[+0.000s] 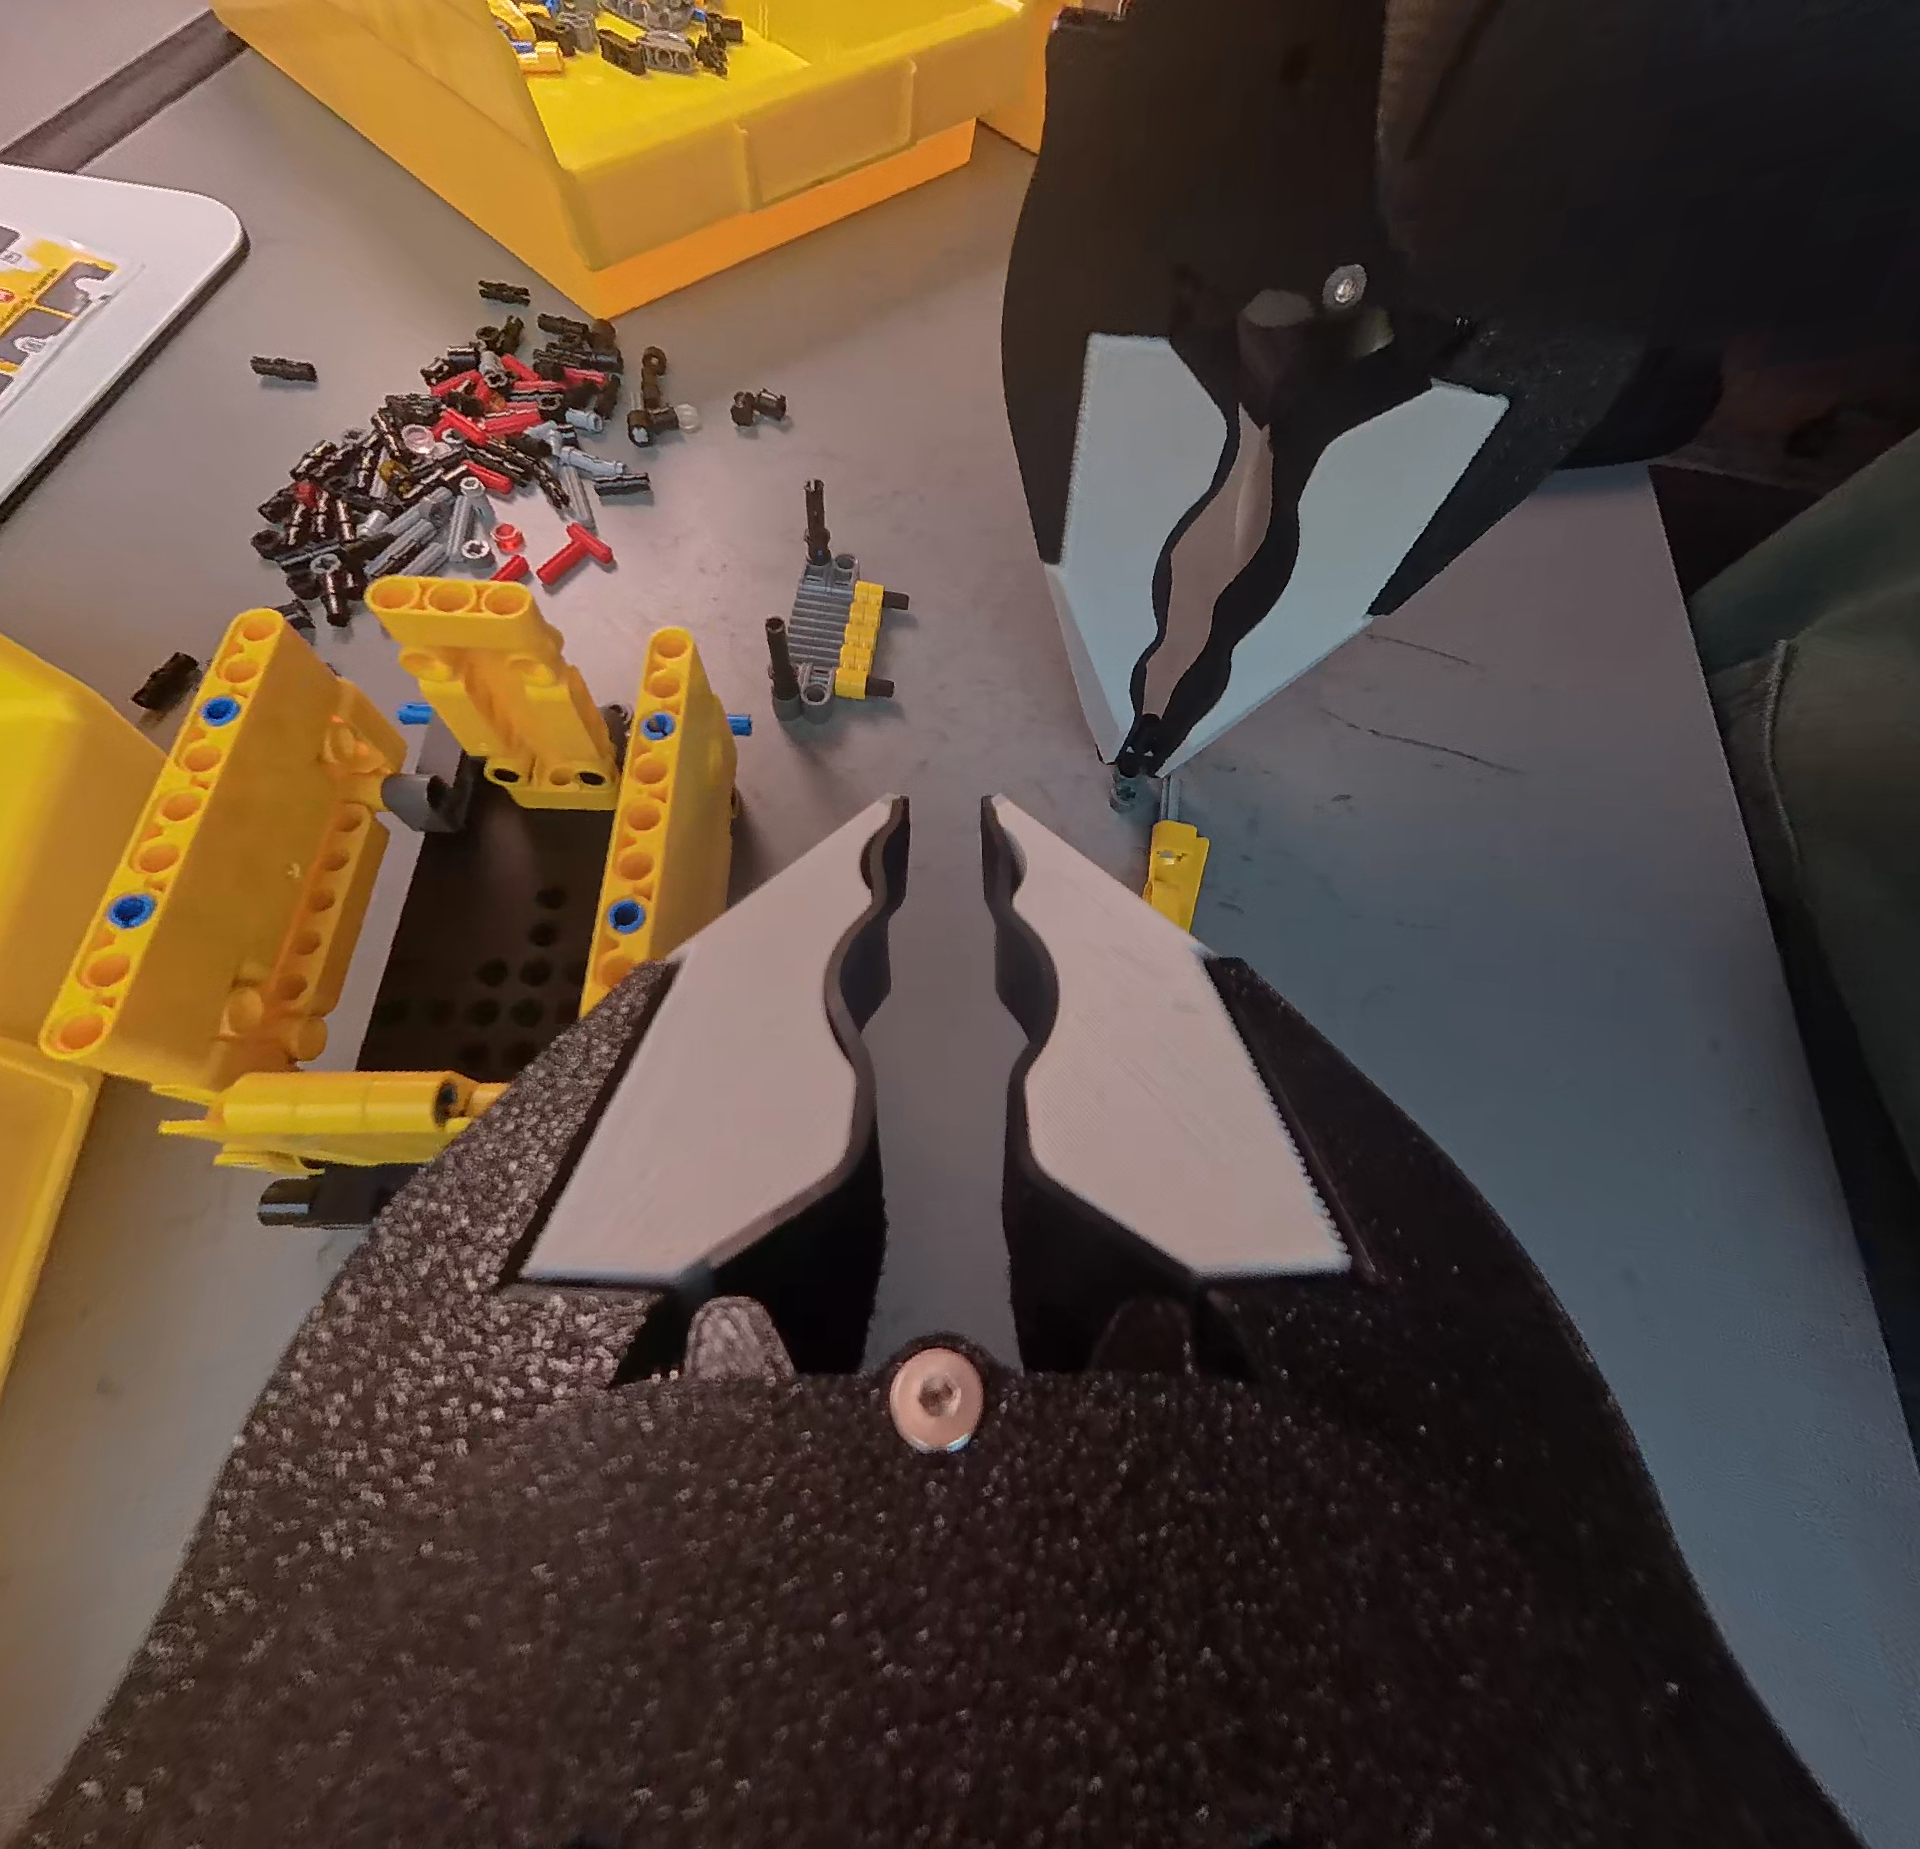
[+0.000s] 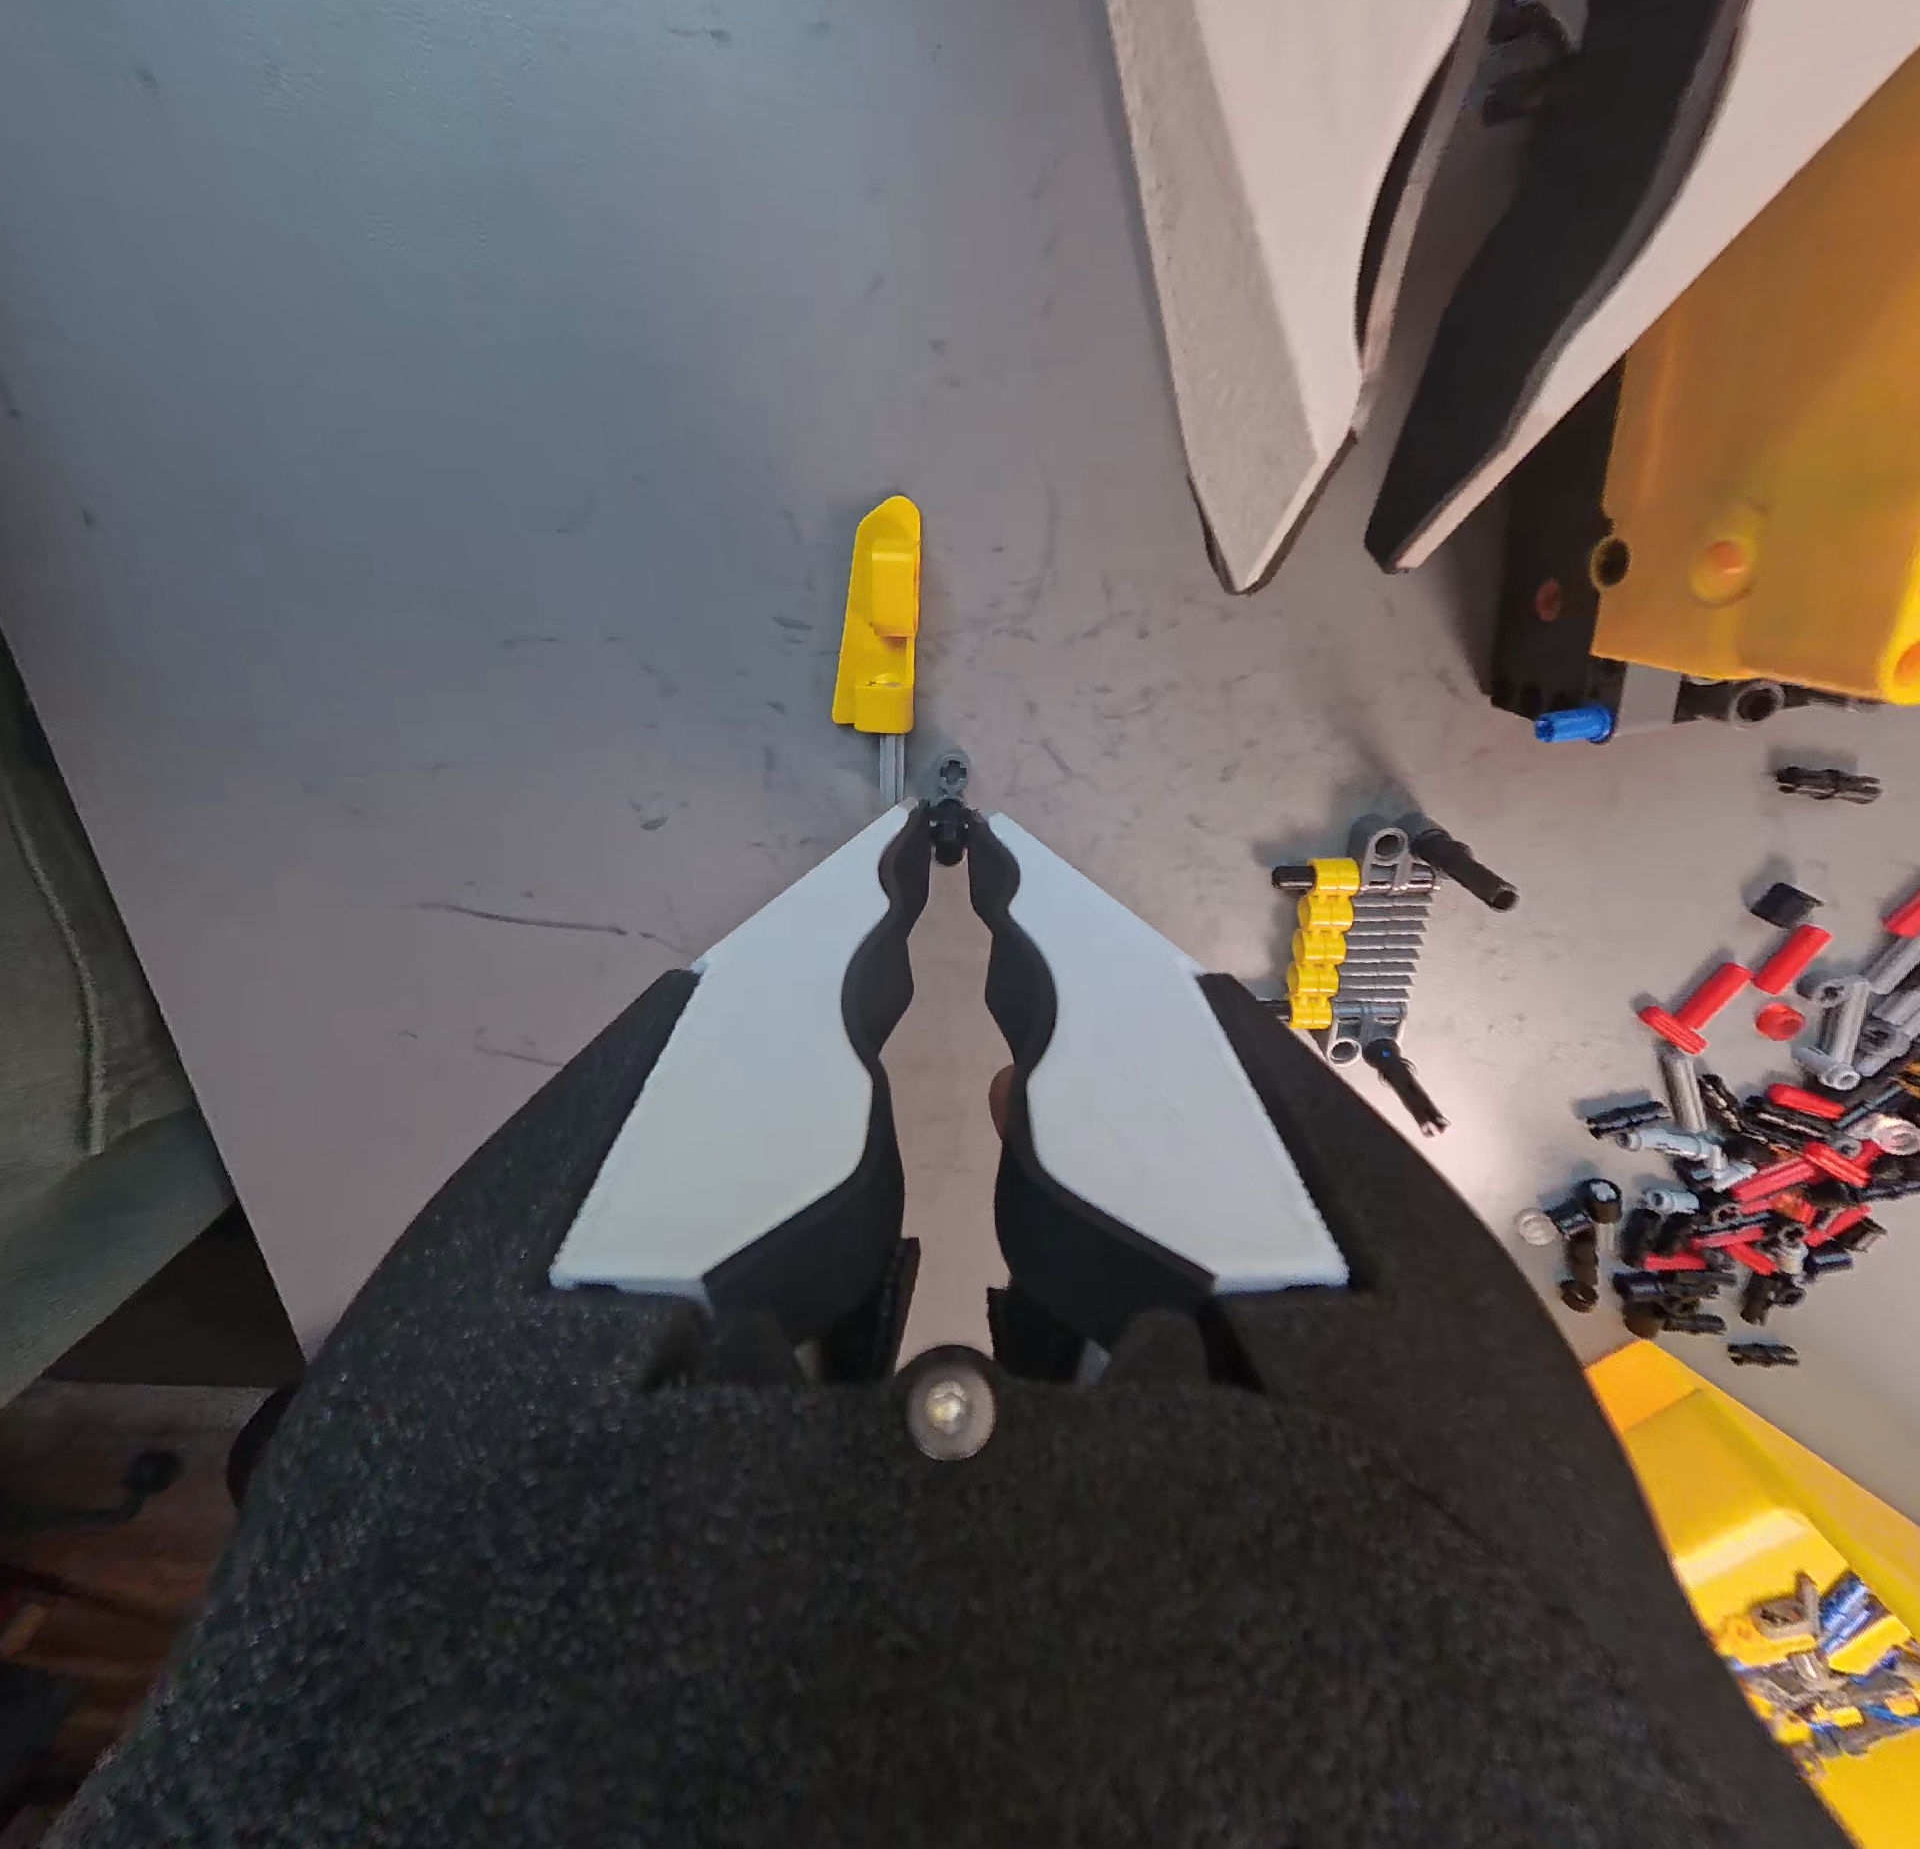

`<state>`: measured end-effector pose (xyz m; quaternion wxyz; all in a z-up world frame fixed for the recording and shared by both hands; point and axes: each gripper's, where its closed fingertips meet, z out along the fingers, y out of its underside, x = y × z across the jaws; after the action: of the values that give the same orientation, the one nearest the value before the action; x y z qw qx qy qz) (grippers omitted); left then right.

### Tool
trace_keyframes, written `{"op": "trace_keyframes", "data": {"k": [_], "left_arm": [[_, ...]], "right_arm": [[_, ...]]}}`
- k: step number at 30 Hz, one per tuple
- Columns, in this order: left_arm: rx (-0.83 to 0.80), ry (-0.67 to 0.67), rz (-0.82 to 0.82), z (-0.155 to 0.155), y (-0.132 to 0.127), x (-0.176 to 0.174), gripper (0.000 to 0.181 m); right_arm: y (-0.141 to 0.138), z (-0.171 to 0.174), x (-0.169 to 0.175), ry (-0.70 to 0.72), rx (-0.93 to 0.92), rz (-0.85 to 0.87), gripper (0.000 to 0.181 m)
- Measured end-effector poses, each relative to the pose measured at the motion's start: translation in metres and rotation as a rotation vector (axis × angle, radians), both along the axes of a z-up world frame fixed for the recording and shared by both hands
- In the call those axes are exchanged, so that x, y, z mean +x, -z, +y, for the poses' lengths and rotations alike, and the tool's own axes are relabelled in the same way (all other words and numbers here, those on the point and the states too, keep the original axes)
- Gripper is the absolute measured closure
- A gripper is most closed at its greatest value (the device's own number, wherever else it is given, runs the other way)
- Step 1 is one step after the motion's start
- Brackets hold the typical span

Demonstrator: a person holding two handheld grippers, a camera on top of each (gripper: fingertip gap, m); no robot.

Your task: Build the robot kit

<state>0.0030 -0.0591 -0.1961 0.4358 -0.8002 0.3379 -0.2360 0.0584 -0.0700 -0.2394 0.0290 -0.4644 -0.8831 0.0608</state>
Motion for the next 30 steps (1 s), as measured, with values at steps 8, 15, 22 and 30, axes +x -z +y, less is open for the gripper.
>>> {"op": "trace_keyframes", "data": {"k": [8, 15, 22, 30], "left_arm": [[-0.023, 0.09, -0.083, -0.012, -0.006, 0.014, 0.164], [-0.003, 0.227, -0.244, -0.031, -0.031, 0.037, 0.162], [-0.002, 0.249, -0.233, -0.035, -0.025, 0.05, 0.172], [-0.08, 0.174, -0.464, -0.024, -0.046, 0.038, 0.175]], "right_arm": [[-0.029, -0.005, -0.017, 0.02, -0.163, 0.287, 0.175], [-0.069, -0.007, -0.014, 0.103, -0.377, 0.494, 0.174], [-0.07, -0.023, -0.013, 0.05, -0.424, 0.453, 0.175], [-0.095, -0.005, -0.028, -0.006, -0.29, 0.673, 0.153]]}}
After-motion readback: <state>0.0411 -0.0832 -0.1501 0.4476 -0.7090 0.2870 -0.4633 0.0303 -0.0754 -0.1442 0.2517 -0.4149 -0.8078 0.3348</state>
